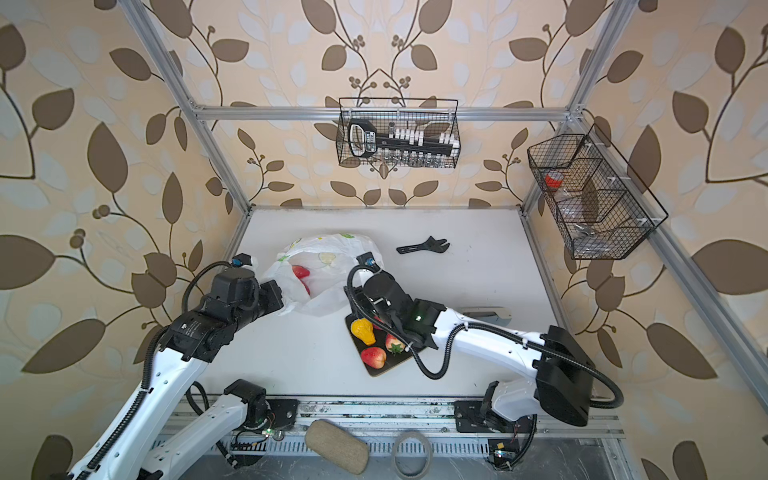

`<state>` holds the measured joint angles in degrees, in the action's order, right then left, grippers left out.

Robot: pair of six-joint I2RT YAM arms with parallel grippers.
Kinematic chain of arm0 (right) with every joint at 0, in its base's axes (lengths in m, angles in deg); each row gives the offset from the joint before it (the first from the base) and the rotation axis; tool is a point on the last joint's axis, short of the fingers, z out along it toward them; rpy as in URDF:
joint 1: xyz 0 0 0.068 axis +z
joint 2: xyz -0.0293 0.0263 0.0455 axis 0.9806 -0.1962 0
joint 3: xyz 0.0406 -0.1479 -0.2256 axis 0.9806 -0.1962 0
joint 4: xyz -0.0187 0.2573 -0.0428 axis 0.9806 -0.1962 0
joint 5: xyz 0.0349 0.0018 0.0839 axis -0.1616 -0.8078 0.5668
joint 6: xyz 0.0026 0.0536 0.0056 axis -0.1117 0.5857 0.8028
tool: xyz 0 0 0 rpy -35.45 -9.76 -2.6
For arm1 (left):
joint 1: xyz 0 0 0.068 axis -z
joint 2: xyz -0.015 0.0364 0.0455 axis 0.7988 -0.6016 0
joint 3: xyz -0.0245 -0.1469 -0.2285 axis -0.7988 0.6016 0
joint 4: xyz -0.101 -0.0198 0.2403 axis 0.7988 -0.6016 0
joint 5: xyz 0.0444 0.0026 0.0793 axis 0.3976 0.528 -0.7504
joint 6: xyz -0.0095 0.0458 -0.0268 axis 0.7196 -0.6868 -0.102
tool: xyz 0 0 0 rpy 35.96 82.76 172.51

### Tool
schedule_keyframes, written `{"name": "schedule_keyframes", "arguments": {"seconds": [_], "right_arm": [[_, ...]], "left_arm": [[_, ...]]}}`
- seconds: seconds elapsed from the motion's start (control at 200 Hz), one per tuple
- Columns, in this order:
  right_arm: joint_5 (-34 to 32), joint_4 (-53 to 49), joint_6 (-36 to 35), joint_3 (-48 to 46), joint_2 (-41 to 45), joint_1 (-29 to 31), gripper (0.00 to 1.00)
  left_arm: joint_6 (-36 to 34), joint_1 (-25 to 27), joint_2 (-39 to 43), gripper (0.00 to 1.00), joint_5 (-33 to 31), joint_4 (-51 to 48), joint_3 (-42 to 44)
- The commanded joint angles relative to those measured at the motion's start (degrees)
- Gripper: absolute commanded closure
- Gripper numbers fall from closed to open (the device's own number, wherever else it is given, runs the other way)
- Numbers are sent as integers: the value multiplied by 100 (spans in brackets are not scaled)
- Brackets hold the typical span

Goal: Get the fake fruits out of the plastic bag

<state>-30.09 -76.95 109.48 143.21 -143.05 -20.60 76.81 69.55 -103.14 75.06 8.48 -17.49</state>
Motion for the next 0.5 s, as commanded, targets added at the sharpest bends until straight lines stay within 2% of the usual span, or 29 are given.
{"name": "schedule_keyframes", "arguments": {"seconds": [0.0,0.225,0.35,0.495], "right_arm": [[526,235,-304,649,-811,27,40],[691,218,-196,2167,-2629,19,48],[719,370,-268,2659,-3346,19,51],[868,1181,-1258,2380,-3499,36,50]], "left_arm": [[-61,12,150,100,119,-198,70],[37,8,274,100,75,-418,210],[64,8,292,100,59,-525,178],[29,9,253,100,9,-593,81]]}}
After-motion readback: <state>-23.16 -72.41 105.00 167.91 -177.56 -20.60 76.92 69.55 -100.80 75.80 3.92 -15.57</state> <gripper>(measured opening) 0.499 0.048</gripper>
